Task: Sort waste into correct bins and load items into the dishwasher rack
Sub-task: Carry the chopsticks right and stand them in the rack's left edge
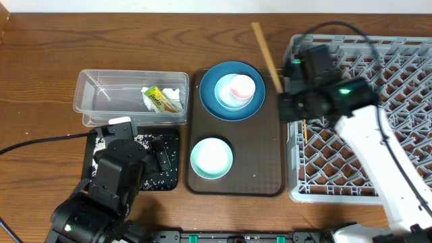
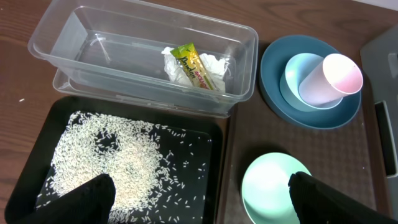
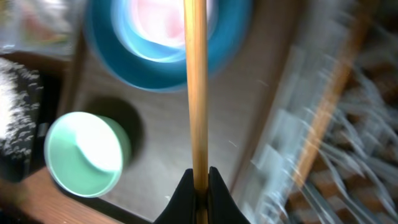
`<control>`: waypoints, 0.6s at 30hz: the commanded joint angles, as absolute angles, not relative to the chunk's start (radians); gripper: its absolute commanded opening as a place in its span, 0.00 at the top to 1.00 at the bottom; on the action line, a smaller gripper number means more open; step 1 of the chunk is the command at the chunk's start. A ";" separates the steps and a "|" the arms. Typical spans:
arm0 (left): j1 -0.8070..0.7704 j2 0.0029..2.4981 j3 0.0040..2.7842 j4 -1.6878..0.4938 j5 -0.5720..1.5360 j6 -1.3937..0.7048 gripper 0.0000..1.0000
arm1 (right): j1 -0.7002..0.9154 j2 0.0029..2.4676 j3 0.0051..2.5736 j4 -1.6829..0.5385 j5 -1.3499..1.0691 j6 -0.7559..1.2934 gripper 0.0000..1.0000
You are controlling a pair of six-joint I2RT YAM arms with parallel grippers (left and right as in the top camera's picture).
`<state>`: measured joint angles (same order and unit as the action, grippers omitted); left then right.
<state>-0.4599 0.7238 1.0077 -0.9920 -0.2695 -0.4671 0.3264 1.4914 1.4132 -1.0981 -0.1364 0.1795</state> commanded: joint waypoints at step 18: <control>-0.456 0.724 1.014 -0.994 -0.290 -0.458 0.08 | 0.207 1.473 1.292 -1.205 -0.048 0.222 0.99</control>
<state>-0.4599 0.7238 1.0077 -0.9916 -0.2695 -0.4671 0.2134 1.4746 1.3064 -1.2102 -0.0692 0.1967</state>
